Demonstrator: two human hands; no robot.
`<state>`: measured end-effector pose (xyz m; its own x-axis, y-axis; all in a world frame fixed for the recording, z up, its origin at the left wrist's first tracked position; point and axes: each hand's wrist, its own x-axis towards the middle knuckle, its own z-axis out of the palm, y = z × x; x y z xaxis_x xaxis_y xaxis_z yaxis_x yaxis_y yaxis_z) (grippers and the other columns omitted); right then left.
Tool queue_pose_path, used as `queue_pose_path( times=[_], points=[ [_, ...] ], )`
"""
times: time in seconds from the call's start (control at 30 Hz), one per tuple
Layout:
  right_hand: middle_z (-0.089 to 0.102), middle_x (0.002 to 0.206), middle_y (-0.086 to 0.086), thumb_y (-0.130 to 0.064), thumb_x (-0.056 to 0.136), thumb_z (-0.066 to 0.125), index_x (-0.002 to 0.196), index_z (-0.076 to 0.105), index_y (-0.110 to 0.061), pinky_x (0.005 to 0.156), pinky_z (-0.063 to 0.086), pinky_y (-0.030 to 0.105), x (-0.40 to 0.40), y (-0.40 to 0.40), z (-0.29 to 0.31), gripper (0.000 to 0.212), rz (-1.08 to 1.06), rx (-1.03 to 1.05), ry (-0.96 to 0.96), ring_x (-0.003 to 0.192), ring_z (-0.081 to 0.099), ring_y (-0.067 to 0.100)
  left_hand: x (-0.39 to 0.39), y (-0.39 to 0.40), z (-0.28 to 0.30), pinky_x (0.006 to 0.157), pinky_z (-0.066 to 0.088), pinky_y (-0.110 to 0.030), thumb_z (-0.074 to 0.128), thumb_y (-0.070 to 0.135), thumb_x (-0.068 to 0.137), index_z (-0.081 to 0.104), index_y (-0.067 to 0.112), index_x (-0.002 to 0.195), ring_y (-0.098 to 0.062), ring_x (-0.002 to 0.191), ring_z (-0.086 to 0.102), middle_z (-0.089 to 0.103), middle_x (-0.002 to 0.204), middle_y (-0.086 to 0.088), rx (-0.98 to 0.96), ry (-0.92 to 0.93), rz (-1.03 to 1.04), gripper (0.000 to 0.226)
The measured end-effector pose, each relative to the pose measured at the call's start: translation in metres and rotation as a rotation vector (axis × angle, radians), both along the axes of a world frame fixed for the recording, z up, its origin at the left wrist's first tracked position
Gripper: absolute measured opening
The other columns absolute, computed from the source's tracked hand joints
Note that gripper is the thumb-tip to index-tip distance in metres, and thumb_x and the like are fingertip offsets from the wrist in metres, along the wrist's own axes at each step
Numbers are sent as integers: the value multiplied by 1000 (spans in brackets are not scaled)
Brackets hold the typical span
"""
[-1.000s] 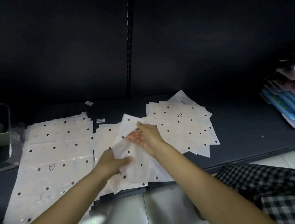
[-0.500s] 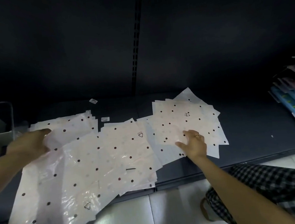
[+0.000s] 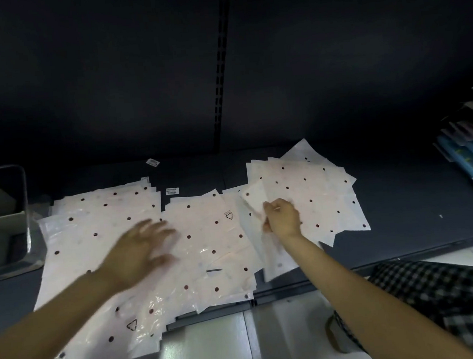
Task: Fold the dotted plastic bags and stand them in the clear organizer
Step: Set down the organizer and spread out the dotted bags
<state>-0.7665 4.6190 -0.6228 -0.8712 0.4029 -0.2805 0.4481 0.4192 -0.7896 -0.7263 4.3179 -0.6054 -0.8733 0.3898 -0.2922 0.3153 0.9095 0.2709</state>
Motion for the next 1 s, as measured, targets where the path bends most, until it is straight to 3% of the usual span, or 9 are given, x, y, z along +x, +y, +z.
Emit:
queue_pose_path(
  times=[0.13, 0.3, 0.37, 0.47, 0.53, 0.7, 0.8, 0.9, 1.0],
  points=[
    [61, 55, 6, -17, 95, 50, 70, 52, -12, 46, 51, 22, 8, -52, 15, 25, 97, -307, -106, 42, 59, 15, 26, 31, -21, 117, -5, -40, 4, 74, 75, 15, 43, 146, -14, 145, -8, 11, 156, 20, -113, -141, -172, 79],
    [68, 85, 11, -21, 94, 55, 88, 54, -14, 68, 57, 23, 23, -84, 8, 10, 294, -621, -246, 71, 66, 17, 34, 25, -14, 117, 5, -39, -8, 72, 76, 52, 40, 124, -14, 141, 18, 45, 131, 11, -127, 22, -337, 83],
    [67, 97, 9, -19, 92, 59, 92, 56, -18, 73, 52, 19, 23, -77, 1, 3, 393, -546, -167, 82, 63, 14, 33, 15, -10, 114, 24, -41, 2, 69, 86, 67, 36, 102, -16, 127, 43, 58, 111, 9, -97, 174, -383, 75],
    [62, 103, 3, -9, 89, 61, 107, 60, -12, 77, 44, 16, 16, -42, -7, 19, 322, -254, 49, 98, 58, 19, 35, 1, -11, 111, 21, -27, 5, 73, 80, 67, 30, 99, -13, 121, 45, 60, 109, 9, -66, 68, -318, 78],
    [58, 120, 6, -12, 87, 63, 122, 55, -9, 93, 42, 24, 9, -7, -15, 35, 281, 88, 93, 115, 52, 22, 36, -1, -11, 100, 28, -19, 0, 79, 76, 66, 27, 92, -11, 109, 50, 62, 101, 10, 15, 56, -236, 85],
    [26, 154, 0, -47, 84, 63, 146, 31, -21, 109, 31, 35, 15, 72, -34, 75, 382, 568, -198, 140, 21, 23, 44, 19, -22, 93, 35, -15, 38, 59, 91, 59, 28, 120, -7, 115, 49, 53, 124, 13, 224, 30, -64, 47],
    [42, 141, 1, -44, 86, 62, 131, 51, -22, 96, 40, 34, 18, 79, -39, 52, 334, 618, -110, 128, 35, 24, 44, 45, -32, 88, 35, -15, 54, 40, 93, 51, 28, 128, -9, 108, 48, 50, 124, 7, 342, -114, 143, 38],
    [53, 121, 2, -32, 88, 62, 108, 65, -17, 84, 40, 30, 16, 72, -40, 25, 285, 629, -30, 112, 44, 23, 32, 62, -32, 81, 37, -20, 57, 30, 93, 57, 21, 122, -14, 90, 50, 55, 101, -1, 464, -279, 395, 31],
    [58, 112, 6, -26, 92, 58, 95, 68, -9, 81, 45, 33, 15, 71, -39, 19, 255, 612, -1, 105, 47, 25, 26, 70, -30, 86, 43, -29, 55, 28, 94, 58, 19, 120, -18, 89, 53, 56, 104, -6, 620, -533, 527, 28]
  ],
)
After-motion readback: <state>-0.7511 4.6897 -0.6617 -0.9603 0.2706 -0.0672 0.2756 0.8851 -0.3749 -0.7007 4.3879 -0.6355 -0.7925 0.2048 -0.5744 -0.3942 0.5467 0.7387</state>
